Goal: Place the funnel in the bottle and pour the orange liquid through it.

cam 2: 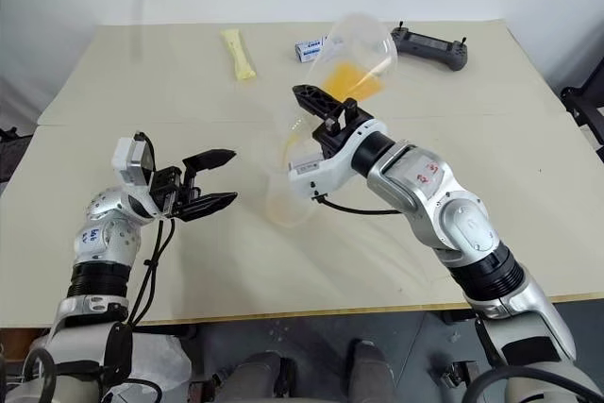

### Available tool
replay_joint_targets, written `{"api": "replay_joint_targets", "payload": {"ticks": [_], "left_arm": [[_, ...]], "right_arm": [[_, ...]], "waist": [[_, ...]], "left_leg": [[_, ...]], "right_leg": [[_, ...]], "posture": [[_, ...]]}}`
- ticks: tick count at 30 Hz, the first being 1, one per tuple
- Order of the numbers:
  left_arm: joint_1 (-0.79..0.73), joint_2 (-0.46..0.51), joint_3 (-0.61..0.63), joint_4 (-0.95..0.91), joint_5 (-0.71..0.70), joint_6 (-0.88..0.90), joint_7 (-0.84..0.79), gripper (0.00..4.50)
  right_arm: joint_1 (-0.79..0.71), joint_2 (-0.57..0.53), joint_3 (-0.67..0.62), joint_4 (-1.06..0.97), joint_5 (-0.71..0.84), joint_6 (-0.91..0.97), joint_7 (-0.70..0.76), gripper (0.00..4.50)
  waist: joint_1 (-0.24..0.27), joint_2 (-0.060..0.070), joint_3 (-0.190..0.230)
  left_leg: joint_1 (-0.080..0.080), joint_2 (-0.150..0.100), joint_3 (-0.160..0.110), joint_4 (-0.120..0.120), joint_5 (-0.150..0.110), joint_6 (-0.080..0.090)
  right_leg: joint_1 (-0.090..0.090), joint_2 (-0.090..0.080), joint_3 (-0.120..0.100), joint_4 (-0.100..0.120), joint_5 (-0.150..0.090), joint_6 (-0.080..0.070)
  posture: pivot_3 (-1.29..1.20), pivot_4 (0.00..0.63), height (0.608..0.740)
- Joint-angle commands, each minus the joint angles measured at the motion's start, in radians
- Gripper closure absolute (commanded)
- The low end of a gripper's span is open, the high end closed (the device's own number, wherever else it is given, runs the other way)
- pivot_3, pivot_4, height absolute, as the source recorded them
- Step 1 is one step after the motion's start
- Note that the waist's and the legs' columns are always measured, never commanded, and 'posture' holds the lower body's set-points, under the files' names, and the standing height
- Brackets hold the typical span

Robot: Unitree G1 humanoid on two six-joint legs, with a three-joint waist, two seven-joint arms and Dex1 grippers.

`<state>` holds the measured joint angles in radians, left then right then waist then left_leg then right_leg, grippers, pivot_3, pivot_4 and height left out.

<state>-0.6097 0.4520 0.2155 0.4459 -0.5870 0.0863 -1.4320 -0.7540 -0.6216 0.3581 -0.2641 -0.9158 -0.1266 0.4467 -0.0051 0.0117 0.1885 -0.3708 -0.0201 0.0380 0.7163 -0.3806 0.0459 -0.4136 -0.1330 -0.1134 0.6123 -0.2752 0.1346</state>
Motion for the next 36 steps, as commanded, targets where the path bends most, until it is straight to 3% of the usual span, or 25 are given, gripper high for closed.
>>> {"api": "replay_joint_targets", "payload": {"ticks": [1,36], "left_arm": [[-0.017,0.003,0.01,-0.014,-0.017,-0.004,-0.005,0.0],[-0.035,-0.023,0.029,-0.005,-0.054,0.009,0.004,0.0]], "right_arm": [[-0.005,-0.011,-0.047,-0.017,-0.011,-0.02,-0.03,2.05],[-0.064,-0.037,-0.063,0.059,-0.037,-0.148,-0.077,2.05]], "waist": [[0.0,0.0,0.0],[0.0,0.0,0.0]], "left_leg": [[0.0,0.0,0.0,0.0,0.0,0.0],[0.0,0.0,0.0,0.0,0.0,0.0]], "right_leg": [[0.0,0.0,0.0,0.0,0.0,0.0],[0.0,0.0,0.0,0.0,0.0,0.0]], "posture": [[0.0,0.15,0.74],[0.0,0.15,0.74]]}}
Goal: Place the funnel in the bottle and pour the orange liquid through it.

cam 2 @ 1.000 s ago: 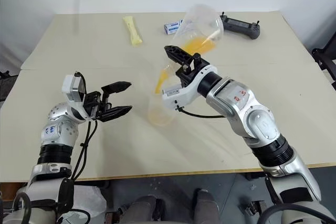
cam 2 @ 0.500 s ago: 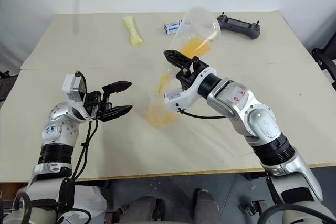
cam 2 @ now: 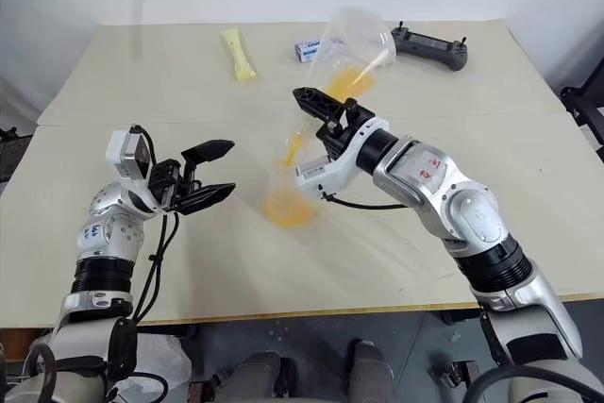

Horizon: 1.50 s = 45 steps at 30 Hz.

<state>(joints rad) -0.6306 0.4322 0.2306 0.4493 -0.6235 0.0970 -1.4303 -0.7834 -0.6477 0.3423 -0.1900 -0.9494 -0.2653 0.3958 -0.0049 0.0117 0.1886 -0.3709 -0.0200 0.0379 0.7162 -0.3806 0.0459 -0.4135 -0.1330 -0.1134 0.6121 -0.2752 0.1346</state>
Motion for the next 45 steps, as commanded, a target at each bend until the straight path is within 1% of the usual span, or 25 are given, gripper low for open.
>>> {"api": "replay_joint_targets", "payload": {"ticks": [1,22,45], "left_arm": [[-0.014,-0.003,0.013,-0.008,-0.017,-0.002,0.002,0.0],[-0.026,-0.007,0.008,0.014,-0.01,-0.016,-0.001,0.0],[-0.027,-0.006,0.007,0.013,-0.01,-0.015,-0.007,0.0]], "right_arm": [[-0.036,-0.012,-0.048,-0.014,-0.004,-0.01,-0.027,2.05],[-0.041,-0.009,-0.041,-0.003,-0.017,-0.04,-0.06,2.05],[-0.04,-0.026,-0.041,0.024,-0.06,-0.086,-0.133,2.05]], "waist": [[0.0,0.0,0.0],[0.0,0.0,0.0],[0.0,0.0,0.0]], "left_leg": [[0.0,0.0,0.0,0.0,0.0,0.0],[0.0,0.0,0.0,0.0,0.0,0.0],[0.0,0.0,0.0,0.0,0.0,0.0]], "right_leg": [[0.0,0.0,0.0,0.0,0.0,0.0],[0.0,0.0,0.0,0.0,0.0,0.0],[0.0,0.0,0.0,0.0,0.0,0.0]], "posture": [[0.0,0.15,0.74],[0.0,0.15,0.74],[0.0,0.15,0.74]]}}
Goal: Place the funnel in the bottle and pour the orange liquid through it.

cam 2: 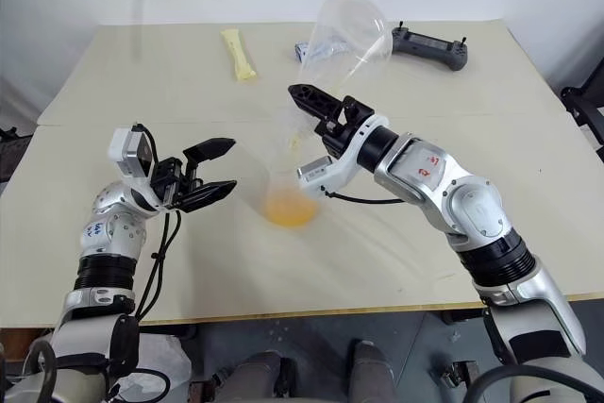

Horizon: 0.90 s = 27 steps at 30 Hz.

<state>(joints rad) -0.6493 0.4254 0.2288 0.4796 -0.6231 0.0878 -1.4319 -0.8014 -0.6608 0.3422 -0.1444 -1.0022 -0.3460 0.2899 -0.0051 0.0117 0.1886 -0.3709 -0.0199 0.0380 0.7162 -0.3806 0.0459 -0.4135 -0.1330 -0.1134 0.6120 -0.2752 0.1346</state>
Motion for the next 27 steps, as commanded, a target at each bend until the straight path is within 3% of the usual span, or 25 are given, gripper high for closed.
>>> {"api": "replay_joint_targets", "payload": {"ticks": [1,18,27], "left_arm": [[-0.008,0.001,0.009,-0.017,-0.011,-0.007,-0.006,0.0],[-0.036,0.021,-0.001,0.01,0.004,0.004,-0.022,0.0],[-0.076,0.049,-0.035,0.068,0.097,-0.023,0.049,0.0]], "right_arm": [[-0.022,-0.014,-0.04,-0.022,-0.011,-0.008,-0.031,2.05],[-0.036,0.012,-0.043,-0.033,-0.009,0.006,-0.03,2.05],[0.029,0.152,-0.116,-0.099,0.255,0.135,0.083,2.05]], "waist": [[0.0,0.0,0.0],[0.0,0.0,0.0],[0.0,0.0,0.0]], "left_leg": [[0.0,0.0,0.0,0.0,0.0,0.0],[0.0,0.0,0.0,0.0,0.0,0.0],[0.0,0.0,0.0,0.0,0.0,0.0]], "right_leg": [[0.0,0.0,0.0,0.0,0.0,0.0],[0.0,0.0,0.0,0.0,0.0,0.0],[0.0,0.0,-0.001,0.0,0.0,0.0]], "posture": [[0.0,0.15,0.74],[0.0,0.15,0.74],[0.0,0.15,0.74]]}}
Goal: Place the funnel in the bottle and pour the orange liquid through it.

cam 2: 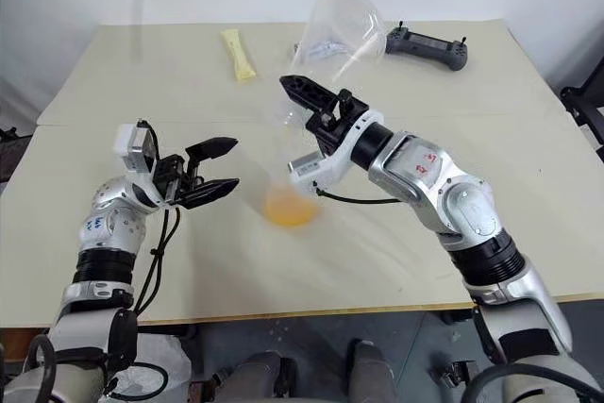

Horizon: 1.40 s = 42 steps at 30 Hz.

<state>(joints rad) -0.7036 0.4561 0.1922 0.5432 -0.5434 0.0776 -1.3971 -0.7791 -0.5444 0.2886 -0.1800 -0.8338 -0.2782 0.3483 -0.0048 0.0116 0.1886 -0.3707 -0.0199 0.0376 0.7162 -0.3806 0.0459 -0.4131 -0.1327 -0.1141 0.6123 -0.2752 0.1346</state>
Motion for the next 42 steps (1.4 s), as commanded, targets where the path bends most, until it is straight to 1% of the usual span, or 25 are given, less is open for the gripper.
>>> {"api": "replay_joint_targets", "payload": {"ticks": [1,5,7,8,9,11,13,15,16,18,20,24,27,32,34,37,38,42], "left_arm": [[-0.027,0.021,0.003,0.006,0.016,-0.006,0.017,0.0],[-0.042,0.033,0.013,0.008,0.011,0.015,0.033,0.0],[-0.044,0.041,0.014,0.006,0.008,0.022,0.03,0.0],[-0.045,0.045,0.013,0.006,0.006,0.023,0.022,0.0],[-0.046,0.047,0.014,0.002,-0.001,0.023,0.008,0.0],[-0.047,0.05,0.015,-0.001,-0.008,0.025,-0.009,0.0],[-0.047,0.05,0.017,-0.003,-0.011,0.024,-0.023,0.0],[-0.045,0.049,0.022,-0.007,-0.018,0.028,-0.037,0.0],[-0.044,0.051,0.022,-0.01,-0.019,0.031,-0.042,0.0],[-0.041,0.053,0.024,-0.014,-0.02,0.04,-0.046,0.0],[-0.035,0.055,0.023,-0.018,-0.016,0.046,-0.042,0.0],[-0.028,0.053,0.022,-0.025,-0.013,0.047,-0.037,0.0],[-0.027,0.052,0.024,-0.027,-0.012,0.047,-0.031,0.0],[-0.024,0.056,0.022,-0.027,-0.002,0.047,-0.012,0.0],[-0.02,0.063,0.011,-0.024,0.021,0.048,0.013,0.0],[-0.019,0.067,0.001,-0.017,0.047,0.038,0.042,0.0],[-0.022,0.063,0.004,-0.011,0.054,0.019,0.052,0.0],[-0.018,0.07,-0.011,-0.012,0.076,0.029,0.079,0.0]], "right_arm": [[0.012,0.06,-0.078,-0.075,0.116,0.111,0.046,2.05],[0.021,0.143,-0.151,-0.119,0.243,0.301,0.124,2.05],[0.005,0.195,-0.224,-0.13,0.332,0.446,0.148,2.05],[-0.002,0.2,-0.259,-0.126,0.374,0.503,0.166,2.05],[-0.01,0.212,-0.324,-0.115,0.454,0.6,0.196,2.05],[-0.016,0.212,-0.399,-0.108,0.564,0.723,0.238,2.05],[-0.014,0.182,-0.429,-0.099,0.607,0.731,0.239,2.05],[-0.016,0.172,-0.485,-0.079,0.671,0.793,0.23,2.05],[-0.005,0.165,-0.521,-0.067,0.715,0.815,0.236,2.05],[0.028,0.169,-0.641,-0.017,0.837,0.887,0.243,2.05],[0.064,0.161,-0.708,0.041,0.91,0.886,0.242,2.05],[0.096,0.132,-0.741,0.141,0.971,0.841,0.219,2.05],[0.122,0.109,-0.735,0.199,0.989,0.788,0.21,2.05],[0.134,0.097,-0.731,0.221,1.036,0.762,0.177,2.05],[0.146,0.091,-0.73,0.222,1.044,0.757,0.161,1.32],[0.174,0.078,-0.71,0.198,1.041,0.712,0.155,0.4],[0.175,0.076,-0.71,0.192,1.051,0.722,0.147,0.04],[0.18,0.06,-0.704,0.17,1.075,0.733,0.133,0.04]], "waist": [[0.0,0.0,0.0],[0.0,0.0,0.0],[0.001,0.0,0.0],[0.002,0.0,0.0],[0.002,0.0,0.0],[0.003,0.0,0.0],[0.002,0.0,0.0],[-0.003,0.0,0.0],[-0.004,0.0,0.0],[-0.007,0.0,0.0],[-0.003,0.0,0.0],[-0.004,0.001,0.0],[-0.009,0.001,0.001],[-0.013,0.001,0.001],[-0.014,0.001,0.001],[-0.013,0.001,0.001],[-0.013,0.001,0.001],[-0.013,0.001,0.001]], "left_leg": [[0.0,0.0,0.0,0.0,0.0,0.0],[0.0,0.0,-0.001,0.0,0.0,0.0],[0.0,0.0,-0.001,0.0,0.0,0.0],[0.0,0.0,-0.001,0.0,0.0,0.0],[0.0,0.0,-0.001,0.0,0.0,0.0],[0.0,0.0,-0.002,0.0,0.0,0.0],[0.0,-0.001,-0.002,0.0,0.0,0.0],[0.0,-0.001,-0.002,-0.001,0.0,0.0],[0.0,0.0,-0.001,-0.001,0.0,0.0],[0.0,0.0,-0.001,-0.002,0.0,0.0],[0.001,0.0,-0.002,-0.001,0.0,0.0],[0.001,-0.001,0.0,-0.001,0.0,0.0],[0.001,0.0,0.0,-0.002,0.0,0.0],[0.001,0.0,0.0,-0.002,0.0,0.0],[0.001,0.0,0.0,-0.002,0.0,0.0],[0.001,0.0,-0.001,-0.002,0.0,0.0],[0.001,-0.001,0.0,-0.002,0.0,0.0],[0.001,0.0,0.0,-0.001,0.0,0.0]], "right_leg": [[0.0,0.0,0.0,0.0,0.0,0.0],[0.0,0.0,0.0,0.0,0.0,0.0],[0.0,0.0,0.0,0.0,0.0,0.0],[0.0,0.0,-0.001,0.0,0.0,0.0],[0.0,0.0,-0.001,0.001,0.0,0.0],[0.001,0.0,-0.001,0.0,0.0,0.0],[0.001,-0.001,-0.002,0.0,0.0,0.0],[0.0,0.0,-0.001,0.0,0.0,0.0],[0.0,0.0,-0.001,0.0,0.0,0.0],[0.0,0.0,-0.001,0.0,0.0,0.0],[0.001,0.0,-0.002,0.0,0.0,0.0],[0.0,-0.001,-0.001,0.0,0.0,0.0],[0.0,0.0,-0.001,0.0,0.0,0.0],[0.0,-0.001,0.0,0.0,0.0,0.0],[0.0,-0.001,0.0,0.0,0.0,0.0],[0.0,-0.001,0.0,0.0,0.0,0.0],[0.0,-0.001,0.0,0.0,0.0,0.0],[0.0,-0.001,0.0,0.0,0.0,0.0]], "posture": [[0.0,0.15,0.74],[0.0,0.15,0.74],[0.0,0.15,0.74],[0.0,0.15,0.74],[0.0,0.15,0.74],[0.0,0.15,0.74],[0.0,0.15,0.74],[0.0,0.15,0.74],[0.0,0.15,0.74],[0.0,0.15,0.74],[0.0,0.15,0.74],[0.0,0.15,0.74],[0.0,0.15,0.74],[0.0,0.15,0.74],[0.0,0.15,0.74],[0.0,0.15,0.74],[0.0,0.15,0.74],[0.0,0.15,0.74]]}}
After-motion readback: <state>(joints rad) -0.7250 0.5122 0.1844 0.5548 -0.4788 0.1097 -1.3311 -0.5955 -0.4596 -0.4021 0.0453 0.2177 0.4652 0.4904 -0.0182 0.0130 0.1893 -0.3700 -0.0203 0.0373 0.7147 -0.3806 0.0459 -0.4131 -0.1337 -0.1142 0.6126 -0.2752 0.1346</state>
